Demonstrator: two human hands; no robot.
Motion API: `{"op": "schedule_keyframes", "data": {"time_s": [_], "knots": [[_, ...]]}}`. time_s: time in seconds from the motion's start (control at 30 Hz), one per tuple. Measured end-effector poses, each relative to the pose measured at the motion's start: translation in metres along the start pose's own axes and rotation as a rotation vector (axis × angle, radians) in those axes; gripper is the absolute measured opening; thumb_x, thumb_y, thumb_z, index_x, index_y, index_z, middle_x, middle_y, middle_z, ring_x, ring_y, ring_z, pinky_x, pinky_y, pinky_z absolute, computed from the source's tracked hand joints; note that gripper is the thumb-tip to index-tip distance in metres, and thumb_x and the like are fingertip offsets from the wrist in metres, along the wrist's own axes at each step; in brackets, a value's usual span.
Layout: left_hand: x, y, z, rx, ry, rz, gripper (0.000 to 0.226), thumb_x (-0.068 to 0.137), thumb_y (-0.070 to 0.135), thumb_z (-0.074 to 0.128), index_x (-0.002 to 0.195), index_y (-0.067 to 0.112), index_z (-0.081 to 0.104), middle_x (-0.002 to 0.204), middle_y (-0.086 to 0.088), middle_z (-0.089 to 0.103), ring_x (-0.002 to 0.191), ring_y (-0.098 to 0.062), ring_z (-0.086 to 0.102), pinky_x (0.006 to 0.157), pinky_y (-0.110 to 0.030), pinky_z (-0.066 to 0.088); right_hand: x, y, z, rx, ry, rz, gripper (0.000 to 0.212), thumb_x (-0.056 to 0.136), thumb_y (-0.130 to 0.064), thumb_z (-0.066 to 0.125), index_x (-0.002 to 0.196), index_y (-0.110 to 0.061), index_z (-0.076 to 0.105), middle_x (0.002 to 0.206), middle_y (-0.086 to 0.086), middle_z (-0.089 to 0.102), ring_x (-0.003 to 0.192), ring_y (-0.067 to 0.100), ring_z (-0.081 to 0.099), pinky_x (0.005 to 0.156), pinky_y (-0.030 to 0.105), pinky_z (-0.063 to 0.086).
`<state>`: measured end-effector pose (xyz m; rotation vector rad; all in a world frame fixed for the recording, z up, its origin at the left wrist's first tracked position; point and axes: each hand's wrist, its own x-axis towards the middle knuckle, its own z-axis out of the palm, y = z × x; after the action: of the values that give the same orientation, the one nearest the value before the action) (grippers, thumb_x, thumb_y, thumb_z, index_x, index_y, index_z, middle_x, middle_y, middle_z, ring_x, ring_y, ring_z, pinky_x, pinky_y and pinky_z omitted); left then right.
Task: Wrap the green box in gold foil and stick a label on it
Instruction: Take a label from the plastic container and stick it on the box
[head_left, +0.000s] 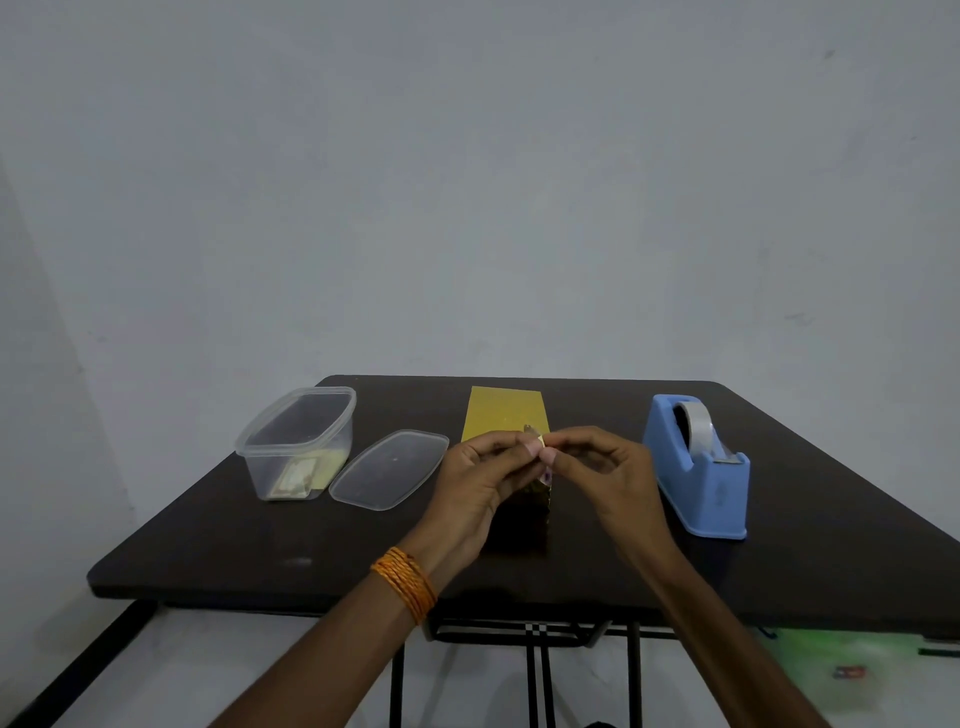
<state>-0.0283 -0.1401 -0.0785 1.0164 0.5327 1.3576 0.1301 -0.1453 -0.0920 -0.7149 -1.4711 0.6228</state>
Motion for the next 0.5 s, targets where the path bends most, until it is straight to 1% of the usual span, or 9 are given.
{"op": "schedule_keyframes", "data": {"time_s": [0.07,0.13,0.2,0.33,0.43,0.5], "knots": [[0.0009,0.0014,-0.0002,-0.050,0.008,-0.049,0.009,0.086,-0.009,0.065,0.093,-0.008,0.070,0.102,-0.016,0.071,0.092,-0.023,0.072,0.076,-0.025,0.060,-0.0007,0.0005,0.0004,-0.022,-0.005,-0.024,0.015,0.085,0.000,0.073,0.099,-0.005,0.077,0.095,0.006,0.077,0.096,0.020,0.072,0.087,0.029,0.057],[0.0018,0.0016,-0.0005,-0.077,0.016,-0.069,0.011,0.086,-0.010,0.063,0.094,-0.008,0.069,0.100,-0.015,0.072,0.090,-0.022,0.073,0.075,-0.024,0.060,-0.0013,0.0001,0.0019,-0.022,0.000,-0.034,0.015,0.087,0.000,0.072,0.099,-0.006,0.077,0.095,0.005,0.077,0.095,0.020,0.072,0.086,0.028,0.057],[0.0028,0.0014,-0.0008,-0.085,0.024,-0.081,0.011,0.086,-0.011,0.063,0.094,-0.007,0.069,0.097,-0.014,0.073,0.088,-0.020,0.073,0.073,-0.023,0.060,-0.0015,0.0001,0.0028,-0.009,0.002,-0.032,0.015,0.088,-0.001,0.071,0.100,-0.006,0.077,0.096,0.006,0.077,0.095,0.021,0.072,0.086,0.030,0.058],[0.0056,0.0003,-0.0028,-0.116,0.028,-0.122,0.014,0.083,-0.008,0.065,0.096,-0.008,0.069,0.098,-0.015,0.071,0.086,-0.019,0.073,0.071,-0.022,0.059,-0.0023,0.0013,0.0029,0.025,0.001,-0.002,0.015,0.088,-0.002,0.070,0.102,-0.005,0.077,0.098,0.007,0.077,0.097,0.024,0.072,0.089,0.040,0.058],[0.0070,-0.0008,-0.0029,-0.136,0.034,-0.129,0.015,0.079,-0.005,0.068,0.094,-0.007,0.070,0.099,-0.016,0.071,0.086,-0.020,0.072,0.071,-0.023,0.059,-0.0024,0.0007,0.0025,0.049,-0.002,0.011,0.016,0.086,-0.004,0.072,0.102,-0.005,0.077,0.099,0.008,0.076,0.099,0.026,0.072,0.091,0.042,0.058],[0.0063,-0.0017,-0.0018,-0.152,0.031,-0.133,0.012,0.079,-0.005,0.068,0.090,-0.005,0.071,0.097,-0.016,0.071,0.085,-0.020,0.072,0.069,-0.023,0.059,-0.0023,-0.0001,0.0025,0.048,-0.005,0.008,0.016,0.085,-0.003,0.073,0.101,-0.005,0.077,0.098,0.008,0.076,0.099,0.026,0.072,0.090,0.041,0.058]]}}
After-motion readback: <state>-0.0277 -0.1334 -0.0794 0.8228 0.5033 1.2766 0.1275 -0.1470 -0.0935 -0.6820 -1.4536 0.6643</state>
